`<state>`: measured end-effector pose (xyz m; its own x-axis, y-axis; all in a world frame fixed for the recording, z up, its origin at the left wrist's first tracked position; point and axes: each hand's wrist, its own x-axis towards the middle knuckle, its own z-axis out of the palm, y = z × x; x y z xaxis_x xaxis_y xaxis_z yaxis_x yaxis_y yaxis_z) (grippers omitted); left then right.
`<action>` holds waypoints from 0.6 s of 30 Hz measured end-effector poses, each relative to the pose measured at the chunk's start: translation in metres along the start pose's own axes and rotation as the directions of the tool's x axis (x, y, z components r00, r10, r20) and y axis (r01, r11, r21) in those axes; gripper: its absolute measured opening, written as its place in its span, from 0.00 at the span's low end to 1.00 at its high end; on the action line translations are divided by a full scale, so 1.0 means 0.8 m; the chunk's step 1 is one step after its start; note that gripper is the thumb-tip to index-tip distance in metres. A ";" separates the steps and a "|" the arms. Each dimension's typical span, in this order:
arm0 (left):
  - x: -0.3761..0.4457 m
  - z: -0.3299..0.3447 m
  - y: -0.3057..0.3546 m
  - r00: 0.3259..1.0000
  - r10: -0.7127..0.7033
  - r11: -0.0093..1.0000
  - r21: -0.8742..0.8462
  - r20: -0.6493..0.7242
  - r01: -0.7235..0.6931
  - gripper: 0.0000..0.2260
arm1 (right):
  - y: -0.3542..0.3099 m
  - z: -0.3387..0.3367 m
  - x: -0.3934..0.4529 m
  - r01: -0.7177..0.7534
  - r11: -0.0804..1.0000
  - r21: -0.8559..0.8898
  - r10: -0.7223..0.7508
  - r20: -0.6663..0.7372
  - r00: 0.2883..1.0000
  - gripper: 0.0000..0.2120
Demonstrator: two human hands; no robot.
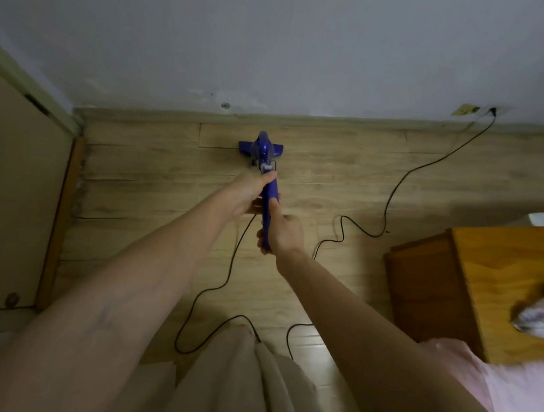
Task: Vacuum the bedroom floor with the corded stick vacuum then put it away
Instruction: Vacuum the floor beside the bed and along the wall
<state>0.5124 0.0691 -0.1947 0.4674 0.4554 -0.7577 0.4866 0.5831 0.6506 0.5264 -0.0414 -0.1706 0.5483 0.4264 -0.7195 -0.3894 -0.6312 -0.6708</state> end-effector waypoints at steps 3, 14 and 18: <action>0.004 0.011 -0.002 1.000 -0.019 0.999 -0.033 -0.018 0.019 0.16 | 0.001 -0.010 0.003 -0.002 0.999 -0.033 0.001 -0.022 1.000 0.20; -0.031 0.110 -0.036 0.995 -0.103 0.989 -0.108 0.008 0.103 0.20 | 0.038 -0.113 -0.049 0.076 0.982 -0.172 -0.102 -0.152 0.983 0.24; -0.060 0.146 -0.058 0.994 -0.109 0.987 -0.117 0.025 0.111 0.19 | 0.054 -0.155 -0.089 0.073 0.993 -0.097 -0.087 -0.150 0.985 0.21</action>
<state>0.5536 -0.0582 -0.1828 0.4299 0.3719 -0.8227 0.4457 0.7051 0.5516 0.5630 -0.1792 -0.1260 0.6849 0.3777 -0.6231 -0.2749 -0.6579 -0.7011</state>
